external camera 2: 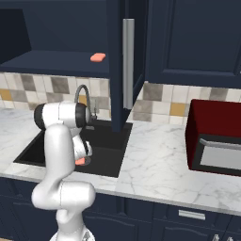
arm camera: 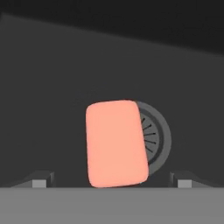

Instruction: Pick up the bar soap and bar soap from the sink, and place them back in the cabinet, and close the cabinet doors.

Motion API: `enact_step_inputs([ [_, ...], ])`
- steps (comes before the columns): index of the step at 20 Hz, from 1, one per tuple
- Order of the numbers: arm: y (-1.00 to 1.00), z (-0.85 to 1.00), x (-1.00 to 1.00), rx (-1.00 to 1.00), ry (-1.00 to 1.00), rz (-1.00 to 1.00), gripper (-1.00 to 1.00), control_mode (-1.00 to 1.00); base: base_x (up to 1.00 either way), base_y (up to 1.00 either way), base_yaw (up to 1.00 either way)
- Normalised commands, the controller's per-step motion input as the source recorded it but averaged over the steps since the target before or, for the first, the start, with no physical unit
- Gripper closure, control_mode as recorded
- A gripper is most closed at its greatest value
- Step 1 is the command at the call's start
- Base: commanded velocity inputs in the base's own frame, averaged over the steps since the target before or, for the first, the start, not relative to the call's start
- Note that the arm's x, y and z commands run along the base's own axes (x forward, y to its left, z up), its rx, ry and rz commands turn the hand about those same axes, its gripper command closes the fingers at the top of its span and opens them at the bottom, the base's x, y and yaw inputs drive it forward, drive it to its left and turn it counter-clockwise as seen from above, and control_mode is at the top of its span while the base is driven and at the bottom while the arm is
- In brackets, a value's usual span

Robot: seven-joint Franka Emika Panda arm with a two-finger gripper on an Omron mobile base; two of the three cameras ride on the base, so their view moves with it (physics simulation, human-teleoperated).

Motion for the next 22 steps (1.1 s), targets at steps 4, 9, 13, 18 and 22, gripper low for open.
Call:
enact_step_inputs([
  [4, 0.03, -0.23, 0.14, 0.00, 0.00, 0.00, -1.00, -1.00, 0.00, 0.00, 0.00],
  [9, 0.00, -0.20, 0.15, 0.00, 0.00, 0.00, -1.00, -1.00, 0.00, 0.00, 0.00],
  [13, 0.00, -0.17, 0.15, 0.00, 0.00, 0.00, -1.00, -1.00, 0.00, 0.00, 0.00],
  [18, 0.00, -0.15, 0.14, 0.00, 0.00, 0.00, -1.00, -1.00, 0.00, 0.00, 0.00],
  [22, 0.00, -0.11, 0.13, 0.00, 0.00, 0.00, -1.00, -1.00, 0.00, 0.00, 0.00],
])
